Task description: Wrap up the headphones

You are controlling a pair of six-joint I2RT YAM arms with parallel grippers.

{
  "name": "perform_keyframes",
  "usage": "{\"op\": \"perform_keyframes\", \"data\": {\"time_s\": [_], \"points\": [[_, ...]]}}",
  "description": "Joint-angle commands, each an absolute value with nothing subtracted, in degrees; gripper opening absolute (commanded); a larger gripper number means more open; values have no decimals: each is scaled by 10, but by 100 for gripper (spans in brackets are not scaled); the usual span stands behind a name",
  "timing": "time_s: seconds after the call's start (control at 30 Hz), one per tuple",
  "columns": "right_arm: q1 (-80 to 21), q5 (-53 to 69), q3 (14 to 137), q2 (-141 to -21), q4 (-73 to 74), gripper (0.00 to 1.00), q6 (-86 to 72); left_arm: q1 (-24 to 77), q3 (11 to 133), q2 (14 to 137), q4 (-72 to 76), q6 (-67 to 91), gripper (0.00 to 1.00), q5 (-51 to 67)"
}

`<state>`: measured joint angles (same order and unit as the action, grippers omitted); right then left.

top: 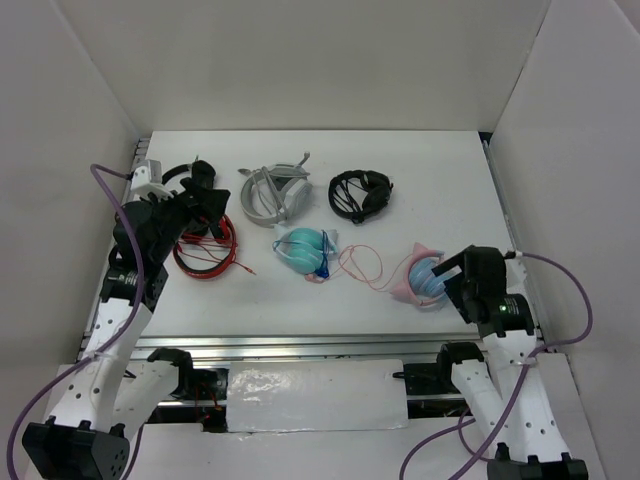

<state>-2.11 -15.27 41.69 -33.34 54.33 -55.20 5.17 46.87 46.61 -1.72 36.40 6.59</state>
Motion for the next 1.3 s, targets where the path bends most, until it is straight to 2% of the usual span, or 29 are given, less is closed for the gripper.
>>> {"op": "perform_keyframes", "data": {"time_s": [0.0,0.23,0.37,0.43,0.53,0.73,0.93,1.03,1.27], "points": [[-24,-84,378,-339,613,100,-631,52,479,471,7,360,99,86],[-24,-78,292,-293,588,90,-671,52,465,481,32,357,99,99],[-24,-88,254,-333,555,81,-665,52,471,492,27,353,99,98],[-24,-88,250,-347,532,81,-663,52,469,494,32,353,99,98],[-24,-112,245,-368,497,71,-672,53,466,496,37,354,99,102],[-25,-112,244,-394,425,63,-646,52,464,497,36,349,99,98],[-25,-126,258,-389,440,69,-614,52,463,504,41,345,99,98],[-25,-65,263,-372,433,72,-585,52,469,513,35,339,99,100],[-25,-27,267,-322,459,73,-571,52,463,515,47,338,99,105]]}}
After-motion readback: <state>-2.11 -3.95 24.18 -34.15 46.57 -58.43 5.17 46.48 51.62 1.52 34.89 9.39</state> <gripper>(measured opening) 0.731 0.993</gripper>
